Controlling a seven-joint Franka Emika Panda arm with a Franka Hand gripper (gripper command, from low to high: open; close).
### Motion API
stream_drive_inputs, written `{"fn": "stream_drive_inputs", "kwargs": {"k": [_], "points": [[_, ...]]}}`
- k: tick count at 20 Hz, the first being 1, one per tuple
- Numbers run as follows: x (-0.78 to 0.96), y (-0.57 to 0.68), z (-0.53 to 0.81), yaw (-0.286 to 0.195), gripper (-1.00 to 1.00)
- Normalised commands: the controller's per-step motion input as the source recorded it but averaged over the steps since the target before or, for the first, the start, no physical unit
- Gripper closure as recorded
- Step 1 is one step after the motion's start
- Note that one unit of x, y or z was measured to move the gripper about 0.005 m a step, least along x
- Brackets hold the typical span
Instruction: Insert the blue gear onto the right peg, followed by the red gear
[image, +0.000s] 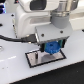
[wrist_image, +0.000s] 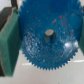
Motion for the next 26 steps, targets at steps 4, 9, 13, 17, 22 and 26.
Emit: {"fn": "stream_drive_inputs", "kwargs": {"k": [4,9,13,17,22,26], "points": [[0.22,0.0,0.04,0.0,1.0],[0.21,0.01,-0.16,0.0,1.0],[0.2,0.0,-0.33,0.0,1.0],[0.22,0.0,-0.21,0.0,1.0],[0.0,0.01,0.36,0.0,1.0],[0.27,0.0,0.01,0.0,1.0]]}}
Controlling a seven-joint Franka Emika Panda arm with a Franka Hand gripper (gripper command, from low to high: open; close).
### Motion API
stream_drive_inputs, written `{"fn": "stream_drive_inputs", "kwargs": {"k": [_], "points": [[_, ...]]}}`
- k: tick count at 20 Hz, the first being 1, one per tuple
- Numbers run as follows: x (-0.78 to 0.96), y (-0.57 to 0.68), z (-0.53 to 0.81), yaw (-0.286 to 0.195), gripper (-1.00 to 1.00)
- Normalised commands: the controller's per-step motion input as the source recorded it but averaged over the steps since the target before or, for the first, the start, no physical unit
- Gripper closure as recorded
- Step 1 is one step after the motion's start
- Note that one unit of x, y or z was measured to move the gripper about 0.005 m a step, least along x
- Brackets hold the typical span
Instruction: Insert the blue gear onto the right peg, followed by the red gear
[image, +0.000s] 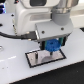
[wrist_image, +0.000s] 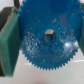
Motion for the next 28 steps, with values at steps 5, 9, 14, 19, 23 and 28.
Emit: {"fn": "stream_drive_inputs", "kwargs": {"k": [5,9,14,19,23,28], "points": [[0.24,0.01,-0.03,0.0,1.0],[0.17,0.01,-0.22,0.0,1.0],[0.27,-0.01,-0.07,0.0,1.0],[0.26,0.0,0.44,0.0,1.0],[0.22,0.01,0.05,0.0,1.0],[0.18,-0.03,-0.11,0.0,1.0]]}}
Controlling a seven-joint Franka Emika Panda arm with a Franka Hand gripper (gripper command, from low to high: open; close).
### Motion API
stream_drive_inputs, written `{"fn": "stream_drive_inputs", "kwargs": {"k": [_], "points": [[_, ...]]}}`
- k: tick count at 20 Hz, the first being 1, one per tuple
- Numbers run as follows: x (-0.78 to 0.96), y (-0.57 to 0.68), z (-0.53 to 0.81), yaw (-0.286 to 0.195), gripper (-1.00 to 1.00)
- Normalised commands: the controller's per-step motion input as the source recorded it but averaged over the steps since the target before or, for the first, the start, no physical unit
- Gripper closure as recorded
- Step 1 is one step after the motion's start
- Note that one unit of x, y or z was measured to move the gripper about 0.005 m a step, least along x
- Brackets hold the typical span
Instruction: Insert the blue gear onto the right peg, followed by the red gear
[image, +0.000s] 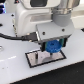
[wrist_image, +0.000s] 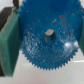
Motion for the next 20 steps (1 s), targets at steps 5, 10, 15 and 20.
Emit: {"fn": "stream_drive_inputs", "kwargs": {"k": [5,10,15,20], "points": [[0.17,-0.01,-0.28,0.0,1.0],[0.09,0.01,-0.19,0.0,1.0],[0.03,0.01,0.22,0.0,1.0],[0.2,0.0,-0.02,0.0,1.0]]}}
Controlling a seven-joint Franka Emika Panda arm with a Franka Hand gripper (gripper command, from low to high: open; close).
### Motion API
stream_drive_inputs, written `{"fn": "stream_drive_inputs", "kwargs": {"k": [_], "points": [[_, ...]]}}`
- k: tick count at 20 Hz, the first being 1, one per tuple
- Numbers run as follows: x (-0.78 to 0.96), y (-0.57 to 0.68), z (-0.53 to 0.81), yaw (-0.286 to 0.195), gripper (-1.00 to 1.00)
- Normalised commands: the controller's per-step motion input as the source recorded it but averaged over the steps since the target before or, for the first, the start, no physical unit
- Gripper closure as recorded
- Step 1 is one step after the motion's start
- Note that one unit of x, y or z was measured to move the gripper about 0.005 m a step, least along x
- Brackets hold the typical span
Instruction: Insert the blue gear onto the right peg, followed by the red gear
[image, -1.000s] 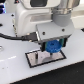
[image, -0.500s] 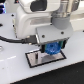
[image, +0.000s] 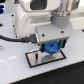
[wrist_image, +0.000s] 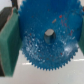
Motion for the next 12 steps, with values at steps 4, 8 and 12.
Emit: {"fn": "stream_drive_inputs", "kwargs": {"k": [4,8,12], "points": [[0.16,0.03,-0.12,0.0,1.0],[0.11,0.01,-0.26,0.0,1.0],[0.12,0.07,-0.06,0.0,1.0]]}}
